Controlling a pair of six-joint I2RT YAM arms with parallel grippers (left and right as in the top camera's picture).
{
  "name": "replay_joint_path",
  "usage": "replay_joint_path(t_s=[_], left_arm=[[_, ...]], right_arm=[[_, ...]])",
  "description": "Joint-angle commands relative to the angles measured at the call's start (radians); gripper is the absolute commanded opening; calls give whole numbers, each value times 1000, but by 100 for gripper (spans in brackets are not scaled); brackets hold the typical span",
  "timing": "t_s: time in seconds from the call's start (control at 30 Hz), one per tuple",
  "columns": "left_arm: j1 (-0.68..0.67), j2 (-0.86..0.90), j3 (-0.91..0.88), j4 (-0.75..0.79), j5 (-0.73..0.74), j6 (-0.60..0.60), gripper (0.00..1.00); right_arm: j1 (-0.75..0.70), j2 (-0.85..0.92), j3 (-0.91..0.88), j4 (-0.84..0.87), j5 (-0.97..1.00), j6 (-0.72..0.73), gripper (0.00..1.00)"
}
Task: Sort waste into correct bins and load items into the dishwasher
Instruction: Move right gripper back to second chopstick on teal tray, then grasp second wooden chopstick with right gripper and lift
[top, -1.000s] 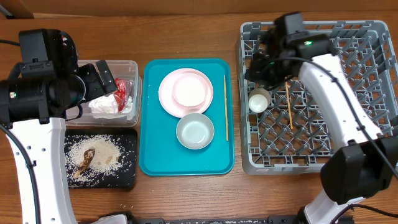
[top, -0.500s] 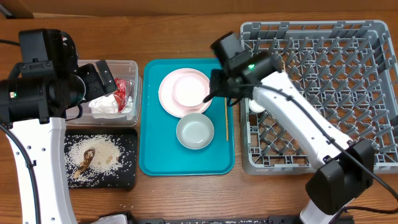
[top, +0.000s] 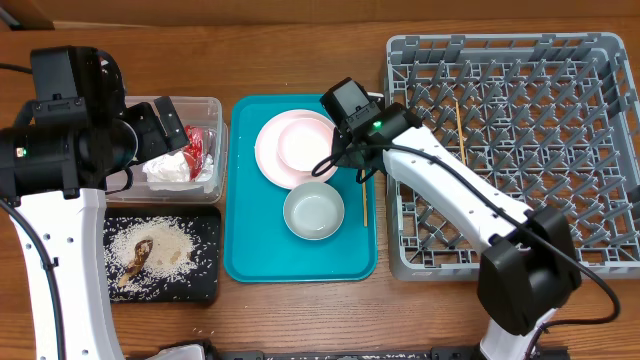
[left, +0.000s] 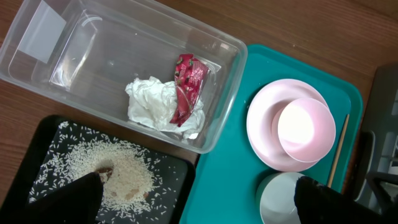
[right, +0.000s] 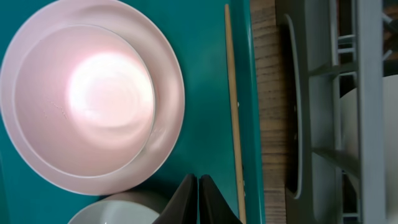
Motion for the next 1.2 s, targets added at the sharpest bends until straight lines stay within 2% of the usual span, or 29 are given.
replay_joint_path(t_s=[0.0,0.37,0.6,0.73,1.17], left_arm=[[4,4,10,1,-7,3,100],[4,4,10,1,-7,3,100],[4,4,10,1,-7,3,100],[4,4,10,1,-7,3,100],[4,4,10,1,-7,3,100]], right_arm=[[0,48,-7,8,29,-7,6],[0,171,-7,16,51,-56,15],[0,183,-7,27,52,-60,21],[0,185,-7,37,54,-116,25],[-1,190,-53,81,95,-123,25]])
